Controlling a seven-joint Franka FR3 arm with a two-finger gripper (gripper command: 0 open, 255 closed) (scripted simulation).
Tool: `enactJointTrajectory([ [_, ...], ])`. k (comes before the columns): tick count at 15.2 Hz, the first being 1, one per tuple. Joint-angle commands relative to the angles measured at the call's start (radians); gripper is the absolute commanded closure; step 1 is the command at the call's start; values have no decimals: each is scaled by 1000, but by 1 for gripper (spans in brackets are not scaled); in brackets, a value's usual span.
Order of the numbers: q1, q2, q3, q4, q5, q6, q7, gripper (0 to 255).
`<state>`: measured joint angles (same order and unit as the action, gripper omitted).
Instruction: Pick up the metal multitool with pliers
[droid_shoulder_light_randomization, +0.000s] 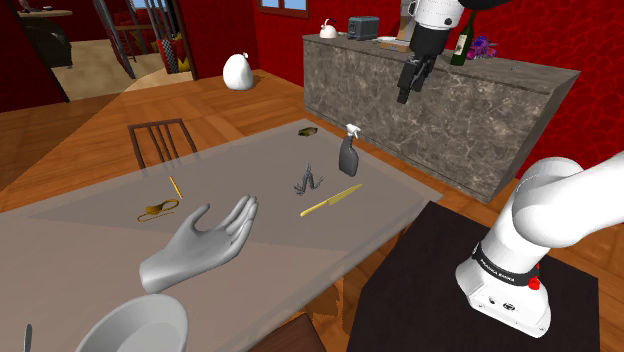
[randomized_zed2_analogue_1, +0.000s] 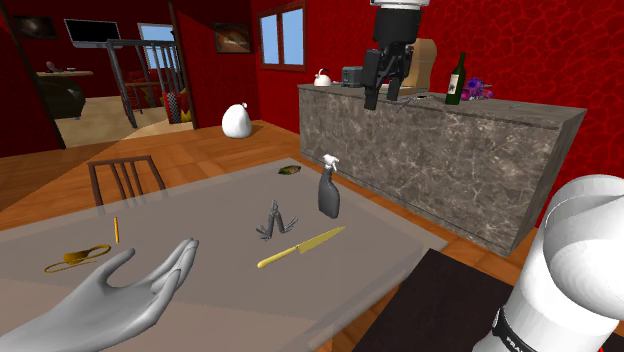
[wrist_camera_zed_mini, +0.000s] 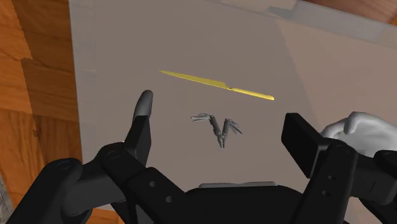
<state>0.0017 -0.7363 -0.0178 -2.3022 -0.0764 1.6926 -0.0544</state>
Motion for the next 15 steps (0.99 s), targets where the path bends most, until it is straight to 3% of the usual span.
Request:
enactJointTrajectory([
  [1,0,0,0,0,0,0,0,0],
  [15,109,472,-150,87,-4,329,-482,0],
])
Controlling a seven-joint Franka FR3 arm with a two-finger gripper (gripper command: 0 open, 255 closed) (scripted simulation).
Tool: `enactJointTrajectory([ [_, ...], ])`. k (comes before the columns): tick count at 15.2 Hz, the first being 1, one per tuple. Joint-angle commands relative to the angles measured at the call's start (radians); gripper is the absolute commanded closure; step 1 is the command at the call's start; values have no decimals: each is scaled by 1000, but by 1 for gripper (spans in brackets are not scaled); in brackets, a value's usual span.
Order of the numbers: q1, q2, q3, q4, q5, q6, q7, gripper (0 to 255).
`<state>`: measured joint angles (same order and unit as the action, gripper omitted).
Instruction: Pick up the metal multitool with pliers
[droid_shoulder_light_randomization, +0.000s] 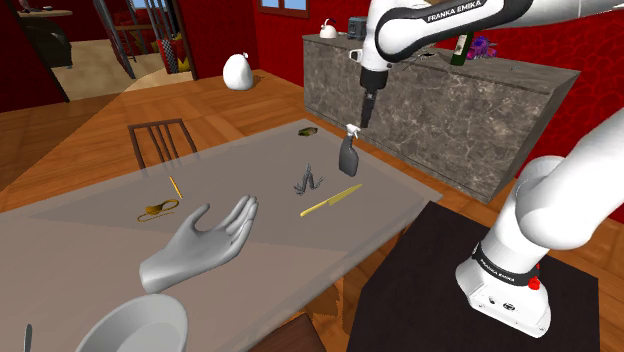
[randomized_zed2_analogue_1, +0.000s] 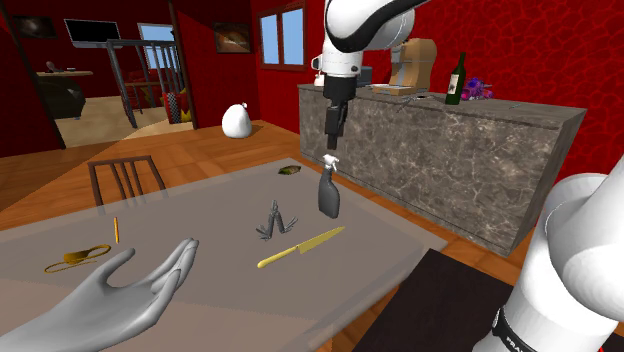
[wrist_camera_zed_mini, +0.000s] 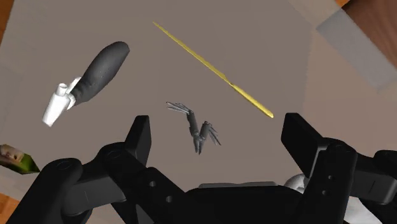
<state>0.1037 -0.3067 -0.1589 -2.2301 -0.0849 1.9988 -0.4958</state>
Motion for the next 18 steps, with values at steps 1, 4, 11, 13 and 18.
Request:
enactJointTrajectory([
  [1,14,80,-14,30,10,41,-75,0],
  [4,29,193,-24,82,32,87,-178,0],
  [11,46,455,-8,232,82,161,-403,0],
  [13,46,528,5,281,91,174,-460,0],
  [18,46,705,44,413,98,194,-587,0],
])
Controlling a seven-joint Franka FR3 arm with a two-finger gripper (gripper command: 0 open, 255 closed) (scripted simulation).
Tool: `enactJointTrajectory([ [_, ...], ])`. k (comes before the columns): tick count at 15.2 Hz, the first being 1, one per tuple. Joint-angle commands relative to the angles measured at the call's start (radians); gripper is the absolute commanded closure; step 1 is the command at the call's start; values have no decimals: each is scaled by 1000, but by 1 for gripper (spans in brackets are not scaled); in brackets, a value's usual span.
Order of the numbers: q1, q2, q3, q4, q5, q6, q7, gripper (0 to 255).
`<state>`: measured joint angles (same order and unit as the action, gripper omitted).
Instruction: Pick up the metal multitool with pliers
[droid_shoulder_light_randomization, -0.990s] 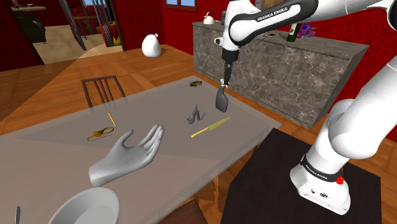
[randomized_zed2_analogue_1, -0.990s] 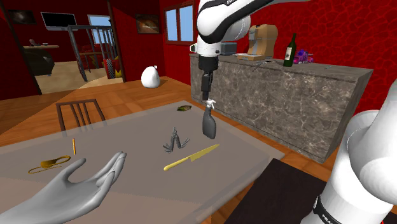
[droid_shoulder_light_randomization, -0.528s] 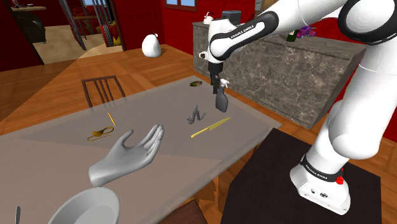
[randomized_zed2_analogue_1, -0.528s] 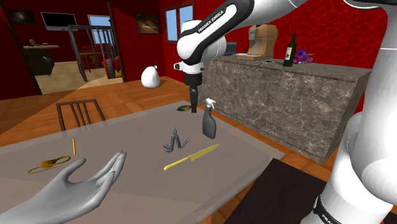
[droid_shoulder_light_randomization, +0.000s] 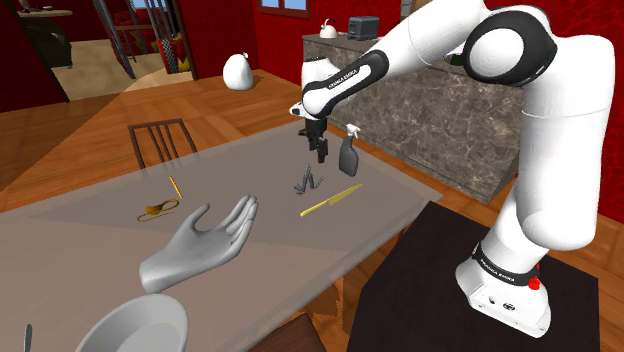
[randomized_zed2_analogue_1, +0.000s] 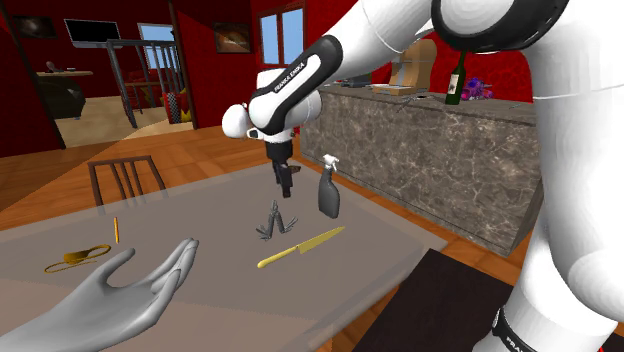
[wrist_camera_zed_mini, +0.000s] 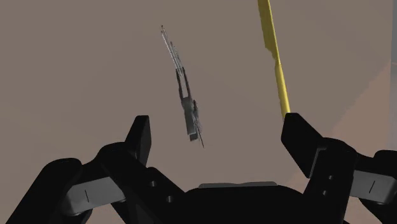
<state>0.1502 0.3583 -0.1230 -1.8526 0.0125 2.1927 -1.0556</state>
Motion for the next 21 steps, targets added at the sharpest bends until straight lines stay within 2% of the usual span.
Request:
enactJointTrajectory([
  [1,0,75,17,63,0,3,-50,0],
  [5,4,188,44,157,-10,5,-121,0],
  [14,2,249,47,146,-7,78,-121,0],
  [15,2,249,47,148,-7,77,-121,255],
  [21,2,249,47,148,-7,77,-121,255],
])
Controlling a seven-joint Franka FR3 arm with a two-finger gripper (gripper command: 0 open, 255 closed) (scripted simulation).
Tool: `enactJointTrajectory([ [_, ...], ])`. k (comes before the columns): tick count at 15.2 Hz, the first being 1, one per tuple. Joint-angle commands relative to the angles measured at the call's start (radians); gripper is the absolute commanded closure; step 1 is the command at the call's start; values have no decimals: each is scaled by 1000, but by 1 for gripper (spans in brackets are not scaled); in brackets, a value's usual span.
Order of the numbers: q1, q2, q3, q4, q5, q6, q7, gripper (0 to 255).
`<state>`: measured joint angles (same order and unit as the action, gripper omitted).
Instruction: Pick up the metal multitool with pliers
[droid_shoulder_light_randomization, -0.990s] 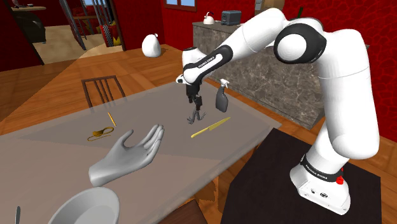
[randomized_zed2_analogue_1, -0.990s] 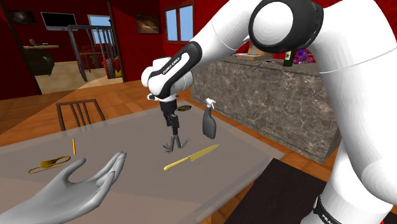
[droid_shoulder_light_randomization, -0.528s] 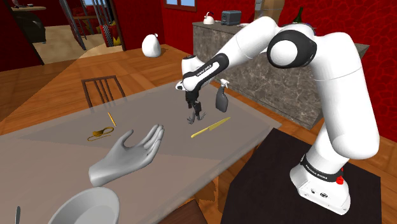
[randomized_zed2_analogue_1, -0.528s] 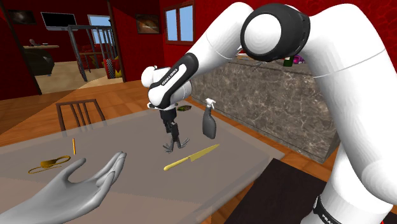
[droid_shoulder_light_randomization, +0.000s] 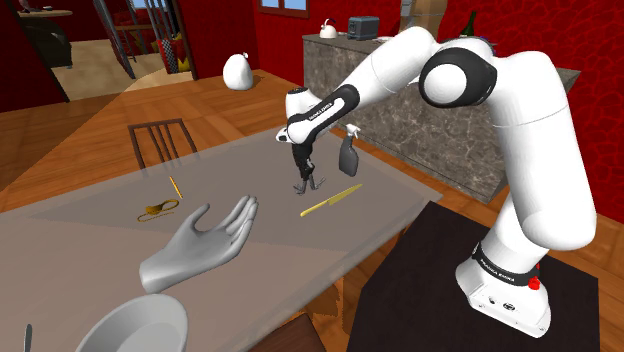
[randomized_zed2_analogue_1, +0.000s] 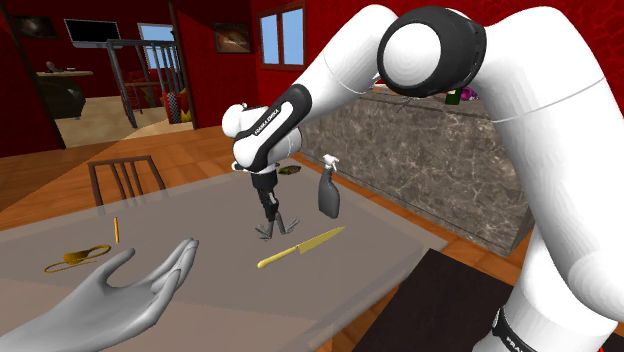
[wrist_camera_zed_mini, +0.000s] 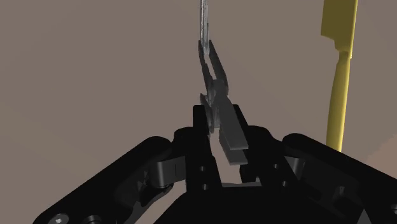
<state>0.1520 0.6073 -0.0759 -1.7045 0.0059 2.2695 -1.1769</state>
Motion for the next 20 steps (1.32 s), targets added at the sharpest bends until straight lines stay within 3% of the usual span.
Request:
enactJointTrajectory([
  [1,0,0,0,0,0,0,0,255],
  [20,4,-115,-5,34,-7,-149,0,255],
])
